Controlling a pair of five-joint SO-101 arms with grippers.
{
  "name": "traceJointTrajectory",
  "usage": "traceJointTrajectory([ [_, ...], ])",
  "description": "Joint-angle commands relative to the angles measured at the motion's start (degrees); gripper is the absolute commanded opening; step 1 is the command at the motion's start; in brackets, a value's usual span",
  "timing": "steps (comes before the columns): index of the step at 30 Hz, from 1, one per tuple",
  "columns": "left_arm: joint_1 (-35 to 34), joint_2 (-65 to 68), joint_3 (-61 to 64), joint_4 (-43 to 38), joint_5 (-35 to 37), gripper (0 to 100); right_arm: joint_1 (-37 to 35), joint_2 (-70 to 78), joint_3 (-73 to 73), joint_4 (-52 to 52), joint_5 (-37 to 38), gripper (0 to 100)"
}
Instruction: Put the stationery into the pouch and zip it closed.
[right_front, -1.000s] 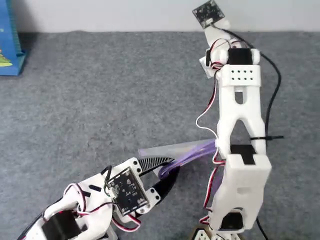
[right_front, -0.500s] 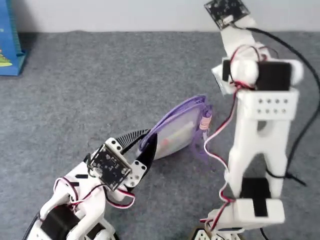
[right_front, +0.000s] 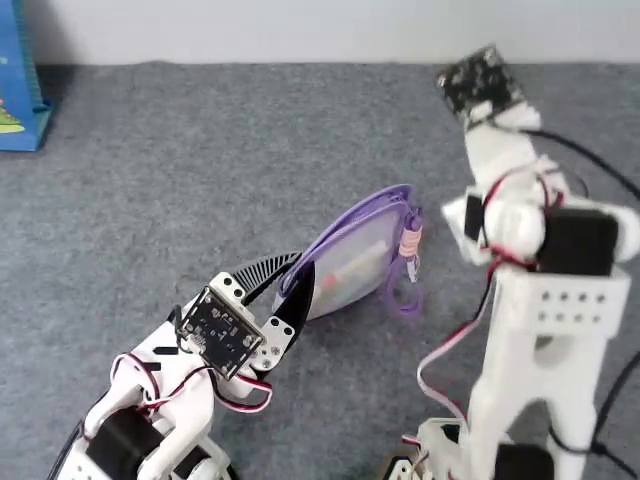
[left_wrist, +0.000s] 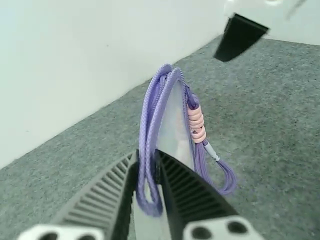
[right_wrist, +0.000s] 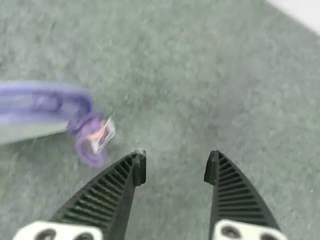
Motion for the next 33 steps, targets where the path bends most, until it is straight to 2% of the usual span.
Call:
traceJointTrajectory([
  [1,-1.32,0.97,4.53,0.35,0.0,2,-1.19,-6.73,6.51,2.33,0.44,21.0],
  [5,-1.32,0.97,4.53,0.53,0.0,2,-5.49,-10.59,17.41,-1.01,0.35,21.0],
  [16,-1.23,0.97,4.53,0.79,0.18,2,-8.13,-11.47,36.92,-26.95,-1.93,20.9],
  [22,-1.23,0.97,4.62,0.79,0.09,2,-8.22,-11.47,37.8,-29.32,-1.93,20.8],
  [33,-1.23,0.88,5.49,0.62,-0.09,2,-11.56,-16.4,37.36,-22.81,-1.93,20.8],
])
